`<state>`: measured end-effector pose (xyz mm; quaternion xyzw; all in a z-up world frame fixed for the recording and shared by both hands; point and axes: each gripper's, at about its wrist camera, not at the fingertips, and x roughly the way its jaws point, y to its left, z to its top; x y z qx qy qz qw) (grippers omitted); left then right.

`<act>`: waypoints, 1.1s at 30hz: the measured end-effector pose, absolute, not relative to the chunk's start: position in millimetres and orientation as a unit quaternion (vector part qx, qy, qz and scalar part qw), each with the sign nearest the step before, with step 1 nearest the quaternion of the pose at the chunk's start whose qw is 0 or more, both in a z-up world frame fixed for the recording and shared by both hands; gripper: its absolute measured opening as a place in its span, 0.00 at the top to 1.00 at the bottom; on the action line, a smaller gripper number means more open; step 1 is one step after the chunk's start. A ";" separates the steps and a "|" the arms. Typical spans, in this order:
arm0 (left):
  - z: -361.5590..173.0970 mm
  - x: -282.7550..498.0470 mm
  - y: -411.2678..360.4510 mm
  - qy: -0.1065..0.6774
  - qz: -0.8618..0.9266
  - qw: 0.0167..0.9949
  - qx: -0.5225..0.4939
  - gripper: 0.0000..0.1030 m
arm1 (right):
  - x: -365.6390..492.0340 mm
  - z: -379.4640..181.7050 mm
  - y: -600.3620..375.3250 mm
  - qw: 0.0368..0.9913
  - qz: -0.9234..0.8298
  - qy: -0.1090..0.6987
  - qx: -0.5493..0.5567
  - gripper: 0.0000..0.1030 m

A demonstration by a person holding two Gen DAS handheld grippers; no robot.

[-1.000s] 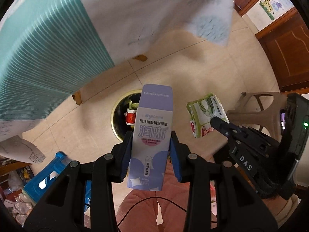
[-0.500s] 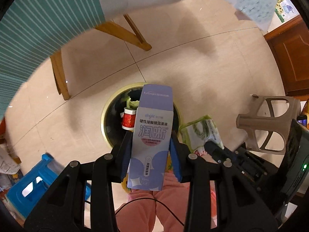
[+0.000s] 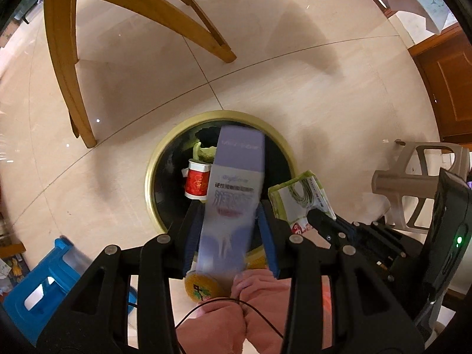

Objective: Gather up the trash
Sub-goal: 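Open the left tool over the bin while the right tool releases the packet, then move both tools back toward the table and the remaining trash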

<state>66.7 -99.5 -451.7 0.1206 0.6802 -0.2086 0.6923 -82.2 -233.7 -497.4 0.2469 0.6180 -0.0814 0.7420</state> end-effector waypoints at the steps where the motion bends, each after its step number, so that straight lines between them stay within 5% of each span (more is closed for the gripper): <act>1: -452.5 67.4 -97.7 0.677 -0.207 0.695 0.123 0.57 | -80.7 -501.1 -232.6 0.741 -0.078 0.620 0.246 0.96; 4: -449.5 69.1 -90.7 0.669 -0.196 0.706 0.123 0.21 | -77.9 -506.9 -230.3 0.737 -0.072 0.625 0.244 0.95; 7: -444.0 71.0 -79.5 0.664 -0.183 0.715 0.118 0.21 | -72.9 -510.4 -225.1 0.734 -0.065 0.630 0.247 0.93; 14: -420.1 64.4 -54.8 0.653 -0.163 0.732 0.109 0.21 | -73.2 -492.4 -219.3 0.745 -0.060 0.614 0.254 0.68; 33: -227.8 29.0 -52.0 0.628 -0.187 0.746 0.120 0.21 | -100.4 -310.2 -215.7 0.769 -0.055 0.574 0.276 0.67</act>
